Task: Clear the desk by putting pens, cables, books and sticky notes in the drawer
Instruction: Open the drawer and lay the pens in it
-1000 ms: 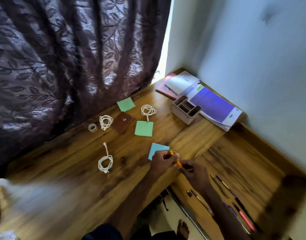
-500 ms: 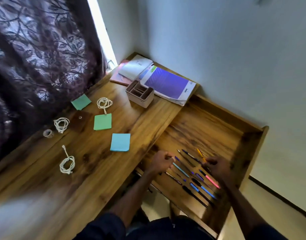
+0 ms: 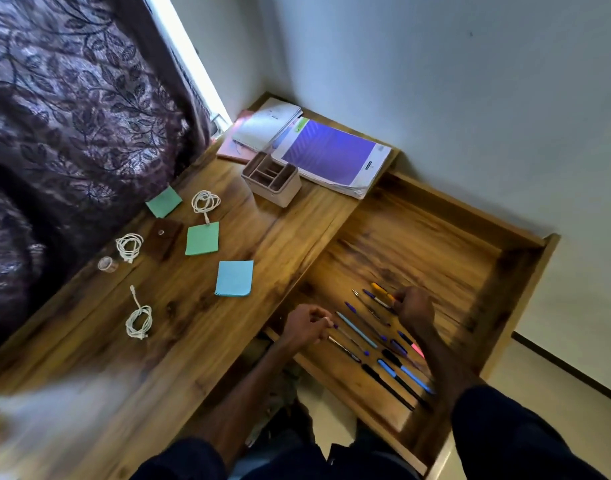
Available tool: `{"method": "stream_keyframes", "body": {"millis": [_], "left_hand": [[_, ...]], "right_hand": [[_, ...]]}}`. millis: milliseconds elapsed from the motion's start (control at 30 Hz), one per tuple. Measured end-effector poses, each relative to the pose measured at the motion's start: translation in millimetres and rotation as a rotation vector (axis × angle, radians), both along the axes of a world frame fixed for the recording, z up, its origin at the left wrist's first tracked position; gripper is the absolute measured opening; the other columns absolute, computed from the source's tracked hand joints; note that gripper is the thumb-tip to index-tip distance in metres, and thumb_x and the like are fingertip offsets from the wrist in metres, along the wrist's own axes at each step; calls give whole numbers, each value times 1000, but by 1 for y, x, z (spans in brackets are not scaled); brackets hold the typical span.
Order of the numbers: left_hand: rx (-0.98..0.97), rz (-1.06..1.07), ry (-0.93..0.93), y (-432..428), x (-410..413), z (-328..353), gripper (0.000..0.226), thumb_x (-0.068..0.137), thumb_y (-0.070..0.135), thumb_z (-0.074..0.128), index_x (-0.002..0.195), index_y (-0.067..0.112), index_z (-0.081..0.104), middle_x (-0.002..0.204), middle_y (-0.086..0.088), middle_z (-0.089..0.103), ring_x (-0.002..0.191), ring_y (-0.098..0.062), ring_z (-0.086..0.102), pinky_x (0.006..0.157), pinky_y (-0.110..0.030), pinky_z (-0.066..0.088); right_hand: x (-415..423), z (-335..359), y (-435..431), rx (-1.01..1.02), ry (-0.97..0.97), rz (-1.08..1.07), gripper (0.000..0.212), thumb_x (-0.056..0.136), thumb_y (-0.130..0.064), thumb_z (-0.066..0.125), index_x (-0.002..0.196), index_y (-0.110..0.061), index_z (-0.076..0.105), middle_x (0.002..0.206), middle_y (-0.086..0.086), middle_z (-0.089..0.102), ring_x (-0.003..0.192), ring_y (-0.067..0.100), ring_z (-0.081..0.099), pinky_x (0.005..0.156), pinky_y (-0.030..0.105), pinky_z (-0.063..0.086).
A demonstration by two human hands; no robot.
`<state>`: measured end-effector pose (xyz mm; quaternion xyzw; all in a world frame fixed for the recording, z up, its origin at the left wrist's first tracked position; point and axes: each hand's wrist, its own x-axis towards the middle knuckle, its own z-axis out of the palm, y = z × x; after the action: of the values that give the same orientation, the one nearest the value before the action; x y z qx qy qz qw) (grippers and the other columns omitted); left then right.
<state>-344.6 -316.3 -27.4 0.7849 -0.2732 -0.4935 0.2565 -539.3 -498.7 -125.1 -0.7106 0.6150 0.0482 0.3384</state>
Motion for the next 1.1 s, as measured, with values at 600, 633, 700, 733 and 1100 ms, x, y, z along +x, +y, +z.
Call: {"method": "stream_keyframes", "body": {"millis": [600,633,700,733,1100], "left_hand": [[2,68,-41,26,2,-7,15,94,19,68,108,15,70,98,4,73,89,-12,72,65,-18,58],[1,77,-37,28,2,-7,15,94,18,68,108,15,70,98,4,73,89,-12,72,65,-18,58],[-13,82,-42,31,3,-6,15,94,18,68,108,14,70,96,4,73,87,-12,73,64,-18,58],[-24,79,-47,32,3,-4,15,94,18,67,109,14,70,96,4,74,86,-11,73,64,-17,58],[-180,80,-37,59,44,21,12,95,15,64,102,10,72,92,-5,76,79,-18,73,72,-35,61]], "right_hand": [[-1,-16,5,-183,58,117,15,80,-14,72,94,-18,75,94,10,71,89,32,67,70,36,56],[-1,-14,8,-202,59,108,18,79,-14,74,97,-16,75,96,12,69,91,34,66,72,39,57],[0,-8,20,-236,31,79,24,80,-10,72,105,-12,73,101,14,65,93,34,63,76,42,56],[1,-4,29,-256,6,72,26,82,-8,70,108,-11,72,105,14,64,96,33,62,78,41,56],[66,61,123,-382,-373,196,19,91,-17,67,109,-13,70,108,6,64,107,23,55,82,31,45]]}}
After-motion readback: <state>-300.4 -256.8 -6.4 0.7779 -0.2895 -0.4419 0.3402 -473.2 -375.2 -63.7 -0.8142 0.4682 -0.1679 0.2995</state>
